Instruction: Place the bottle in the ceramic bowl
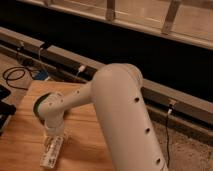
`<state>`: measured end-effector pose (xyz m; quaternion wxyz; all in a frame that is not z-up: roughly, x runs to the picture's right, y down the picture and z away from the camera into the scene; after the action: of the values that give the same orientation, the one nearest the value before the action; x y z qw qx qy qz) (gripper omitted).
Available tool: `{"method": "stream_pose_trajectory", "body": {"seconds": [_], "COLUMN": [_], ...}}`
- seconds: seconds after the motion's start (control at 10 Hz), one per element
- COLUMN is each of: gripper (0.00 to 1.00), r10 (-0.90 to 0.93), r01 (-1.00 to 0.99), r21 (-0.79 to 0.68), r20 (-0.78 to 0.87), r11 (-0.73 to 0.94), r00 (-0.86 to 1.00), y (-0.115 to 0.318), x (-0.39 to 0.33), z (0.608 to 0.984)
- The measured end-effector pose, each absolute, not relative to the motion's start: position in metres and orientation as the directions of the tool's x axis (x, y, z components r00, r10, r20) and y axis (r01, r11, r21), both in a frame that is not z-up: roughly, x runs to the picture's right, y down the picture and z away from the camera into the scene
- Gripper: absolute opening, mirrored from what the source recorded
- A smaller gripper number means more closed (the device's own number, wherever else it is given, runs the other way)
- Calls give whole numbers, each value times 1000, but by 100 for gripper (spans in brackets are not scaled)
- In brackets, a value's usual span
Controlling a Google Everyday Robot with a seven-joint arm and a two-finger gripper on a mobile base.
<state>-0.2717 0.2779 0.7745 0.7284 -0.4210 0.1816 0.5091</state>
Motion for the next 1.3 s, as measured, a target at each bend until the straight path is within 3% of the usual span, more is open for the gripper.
{"method": "stream_pose_trajectory", "body": {"seconds": [0.3,0.4,0.5,0.6,1.3], "gripper": [27,22,7,1,0], "r10": [588,588,591,608,731], "r01": [-895,-895,-893,-891,-906], "r21": [-427,-427,-431,-438,-405], "r20": [-693,-693,-689,-676,-582], "r11": [130,130,131,122,121], "r00": [416,416,419,416,358], "y": [278,278,278,272,172], "x": [-270,-270,-270,-264,-191], "z": [774,774,773,769,748]}}
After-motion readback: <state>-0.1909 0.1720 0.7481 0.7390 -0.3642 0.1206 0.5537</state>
